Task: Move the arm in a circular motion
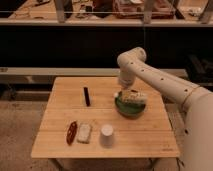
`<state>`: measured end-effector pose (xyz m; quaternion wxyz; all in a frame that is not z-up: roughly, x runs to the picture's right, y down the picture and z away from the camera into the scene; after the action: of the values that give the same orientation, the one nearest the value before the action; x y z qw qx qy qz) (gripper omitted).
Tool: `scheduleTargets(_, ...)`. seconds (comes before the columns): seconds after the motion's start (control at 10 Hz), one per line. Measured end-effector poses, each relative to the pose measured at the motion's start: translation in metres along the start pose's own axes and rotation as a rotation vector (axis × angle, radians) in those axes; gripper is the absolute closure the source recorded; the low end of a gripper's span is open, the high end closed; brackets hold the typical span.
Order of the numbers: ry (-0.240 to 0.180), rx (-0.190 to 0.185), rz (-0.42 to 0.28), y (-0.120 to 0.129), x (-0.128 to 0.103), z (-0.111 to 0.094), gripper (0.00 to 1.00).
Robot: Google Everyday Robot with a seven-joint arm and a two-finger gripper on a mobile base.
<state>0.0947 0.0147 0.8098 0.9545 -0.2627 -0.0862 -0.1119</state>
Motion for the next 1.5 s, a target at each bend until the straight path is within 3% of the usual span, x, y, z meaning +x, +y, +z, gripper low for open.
scheduleTargets(0.2,-0.075,-0.026,-0.1,0.062,-0.031,-0.03,0.35)
scheduleTargets(0.5,-0.124,-0.092,-0.165,0.15,-0.038,-0.051,0.35)
scheduleTargets(0.6,-0.124,-0.132,-0.166,0.186,-0.029,-0.053,0.35)
scheduleTargets(0.7,-0.116,-0.157,-0.156,0.204,-0.019,-0.053,0.35)
scheduleTargets(0.9,-0.055,-0.183,-0.069,0.23,0.036,-0.053,0.35)
scheduleTargets(1.0,-0.024,-0.18,-0.028,0.231,0.06,-0.053,0.35)
scheduleTargets(1.1,0.028,-0.165,0.037,0.225,0.099,-0.053,0.35)
scheduleTargets(1.2,0.082,-0.14,0.113,0.206,0.14,-0.05,0.35)
scheduleTargets(1.5,0.175,-0.064,0.26,0.135,0.209,-0.031,0.35)
